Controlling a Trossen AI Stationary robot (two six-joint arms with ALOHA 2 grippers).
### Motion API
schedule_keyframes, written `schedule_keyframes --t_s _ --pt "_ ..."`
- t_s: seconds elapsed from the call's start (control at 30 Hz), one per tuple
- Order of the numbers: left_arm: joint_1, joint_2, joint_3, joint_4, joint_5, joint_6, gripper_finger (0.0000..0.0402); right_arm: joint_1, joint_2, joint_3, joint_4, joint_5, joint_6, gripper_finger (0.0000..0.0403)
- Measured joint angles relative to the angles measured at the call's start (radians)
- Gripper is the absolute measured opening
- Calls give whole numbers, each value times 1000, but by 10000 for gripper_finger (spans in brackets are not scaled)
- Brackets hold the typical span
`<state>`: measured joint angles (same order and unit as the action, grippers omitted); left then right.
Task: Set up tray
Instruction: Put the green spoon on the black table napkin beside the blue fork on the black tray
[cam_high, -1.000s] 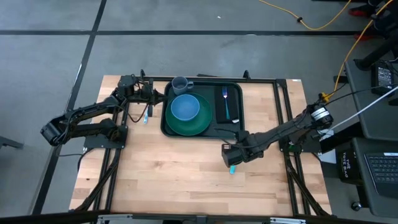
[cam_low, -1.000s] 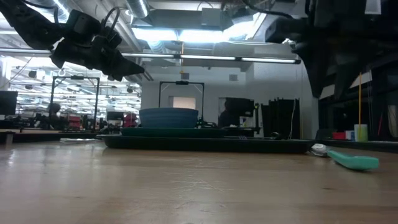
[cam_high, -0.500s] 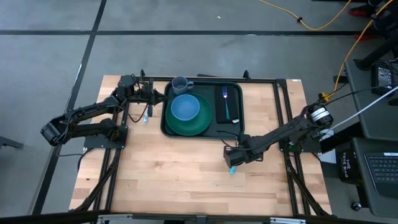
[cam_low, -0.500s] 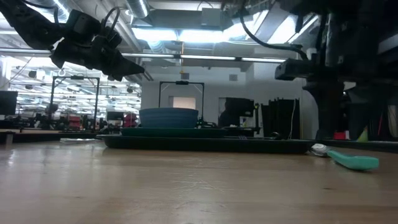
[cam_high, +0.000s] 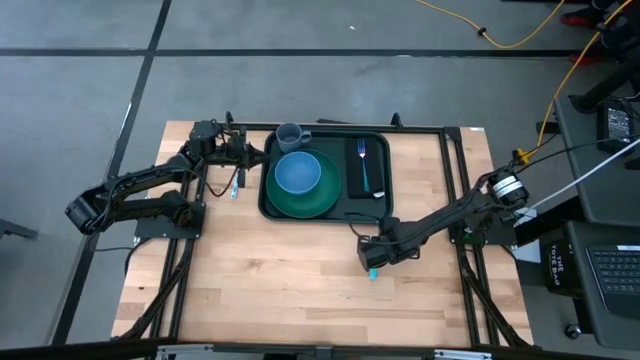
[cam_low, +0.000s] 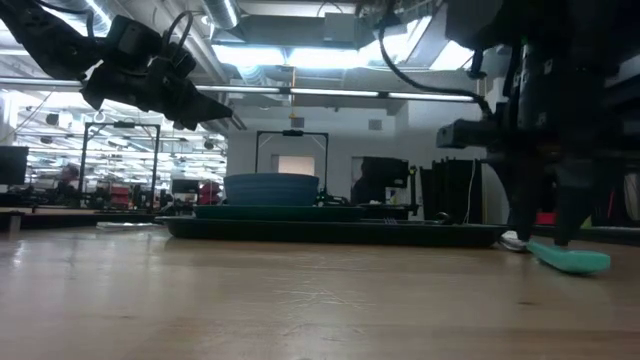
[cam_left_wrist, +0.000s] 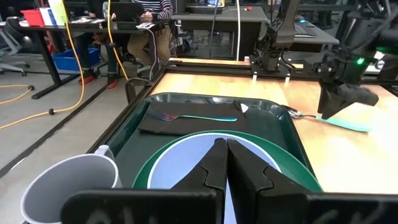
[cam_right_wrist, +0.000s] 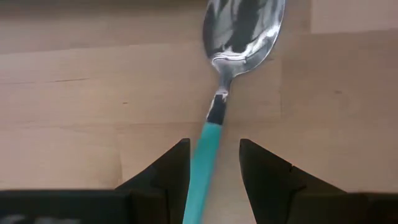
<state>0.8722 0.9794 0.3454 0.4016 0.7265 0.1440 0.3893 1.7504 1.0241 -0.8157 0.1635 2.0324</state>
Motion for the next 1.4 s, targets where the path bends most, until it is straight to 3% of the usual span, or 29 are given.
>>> schedule_keyframes --t_s 0.23,0.5,1.07,1.4 --pt "0 0 0 7 0 0 3 0 42 0 16 -1 -21 142" --pt "0 0 0 8 0 0 3 0 42 0 -69 -85 -21 142" --pt "0 0 0 15 0 0 3 0 42 0 -126 -79 -110 142" --pt "0 0 0 15 0 0 3 0 42 0 -121 -26 -233 101"
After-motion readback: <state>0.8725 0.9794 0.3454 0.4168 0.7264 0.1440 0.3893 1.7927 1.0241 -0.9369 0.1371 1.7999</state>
